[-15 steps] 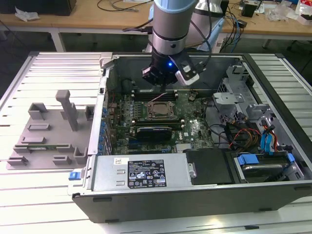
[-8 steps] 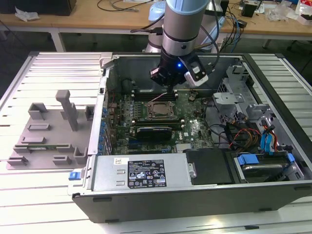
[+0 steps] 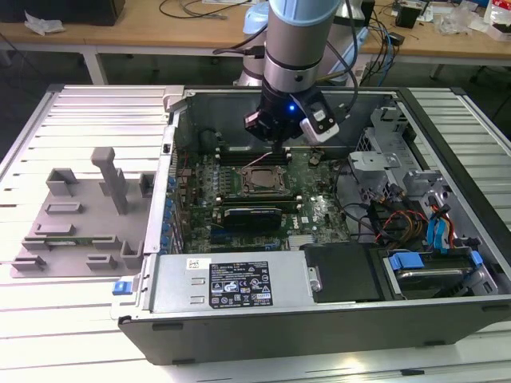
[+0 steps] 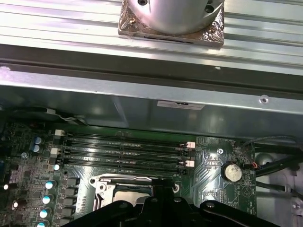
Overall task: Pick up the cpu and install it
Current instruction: 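Install the first cpu locking lever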
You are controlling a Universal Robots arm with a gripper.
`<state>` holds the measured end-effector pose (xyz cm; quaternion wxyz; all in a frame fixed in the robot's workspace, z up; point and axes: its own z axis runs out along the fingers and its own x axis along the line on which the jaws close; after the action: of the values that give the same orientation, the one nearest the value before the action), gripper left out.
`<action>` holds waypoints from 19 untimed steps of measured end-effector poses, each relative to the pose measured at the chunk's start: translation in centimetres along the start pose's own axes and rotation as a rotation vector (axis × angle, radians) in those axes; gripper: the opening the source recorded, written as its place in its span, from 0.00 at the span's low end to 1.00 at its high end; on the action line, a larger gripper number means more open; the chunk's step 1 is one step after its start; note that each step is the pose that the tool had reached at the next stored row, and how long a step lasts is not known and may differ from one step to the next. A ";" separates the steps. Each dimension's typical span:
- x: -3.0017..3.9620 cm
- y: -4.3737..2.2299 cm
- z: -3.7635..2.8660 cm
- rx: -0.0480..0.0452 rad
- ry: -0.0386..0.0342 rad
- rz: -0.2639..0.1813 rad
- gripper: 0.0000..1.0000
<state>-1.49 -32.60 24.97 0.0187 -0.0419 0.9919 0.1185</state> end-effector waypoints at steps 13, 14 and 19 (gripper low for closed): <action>0.42 0.03 0.03 0.0002 -0.0020 0.002 0.11; 0.47 0.03 0.03 0.0002 -0.0019 0.002 0.11; 0.79 0.03 0.15 0.0000 -0.0020 0.002 0.11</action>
<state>-2.27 -32.60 24.79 0.0195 -0.0407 0.9919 0.1186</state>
